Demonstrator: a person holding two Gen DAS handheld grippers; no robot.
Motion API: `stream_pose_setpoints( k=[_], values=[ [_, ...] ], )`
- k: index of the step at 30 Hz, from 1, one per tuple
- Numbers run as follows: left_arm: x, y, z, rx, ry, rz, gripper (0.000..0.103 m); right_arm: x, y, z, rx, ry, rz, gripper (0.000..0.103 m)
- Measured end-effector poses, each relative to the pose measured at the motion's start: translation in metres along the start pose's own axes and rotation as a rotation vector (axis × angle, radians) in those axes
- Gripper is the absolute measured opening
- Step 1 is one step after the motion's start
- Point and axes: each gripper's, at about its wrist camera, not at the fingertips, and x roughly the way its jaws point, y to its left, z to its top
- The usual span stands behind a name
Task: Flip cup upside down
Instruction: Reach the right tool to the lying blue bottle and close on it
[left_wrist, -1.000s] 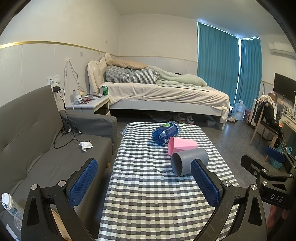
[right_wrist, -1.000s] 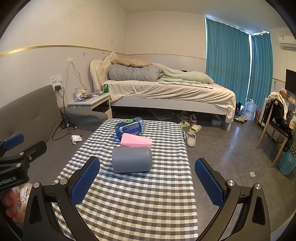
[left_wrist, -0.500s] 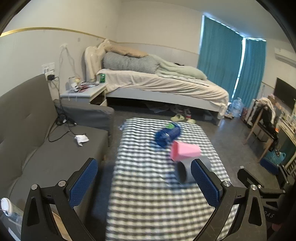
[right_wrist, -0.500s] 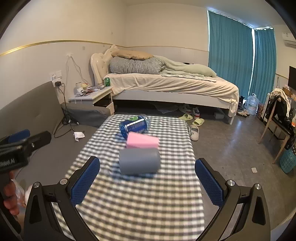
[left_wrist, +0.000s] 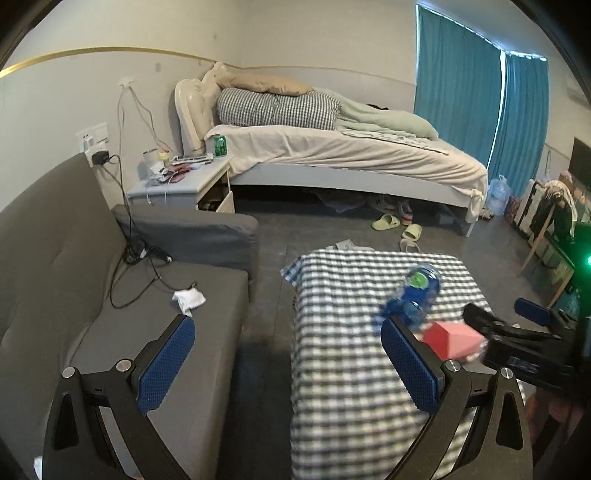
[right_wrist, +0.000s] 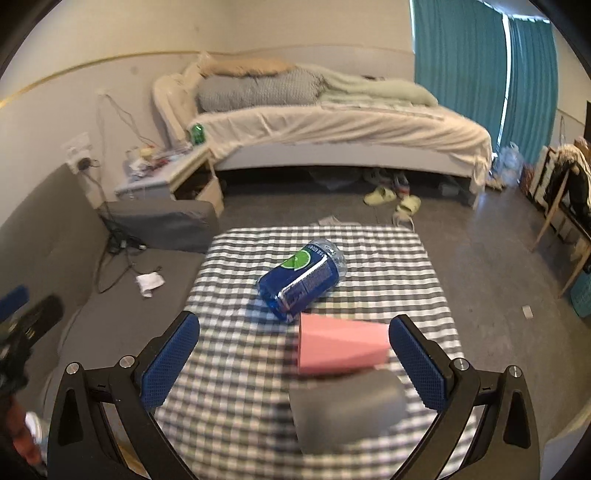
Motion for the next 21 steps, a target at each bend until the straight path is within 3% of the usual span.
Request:
stream_pose_setpoints(
  k=[6,11,15,21],
  values=[
    [0.044,0.008,0.01,-0.017,-0.004,-0.036,0.103,0.075,0.026,0.022,0.0,0.086,-0.049,0.103],
    [0.082,0.028,-0.003,-0.048,0.048,0.014,0.103,0.128,0.033,0.035,0.023,0.161,-0.137,0.103],
    [0.091,0.036,-0.013,-0.024,0.063,0.051,0.103,0.168,0.025,0.039,0.082,0.25,-0.156,0.095],
    [0.097,0.043,-0.023,-0.024,0.092,0.06,0.103,0.195,0.018,0.037,0.104,0.32,-0.176,0.094]
  ],
)
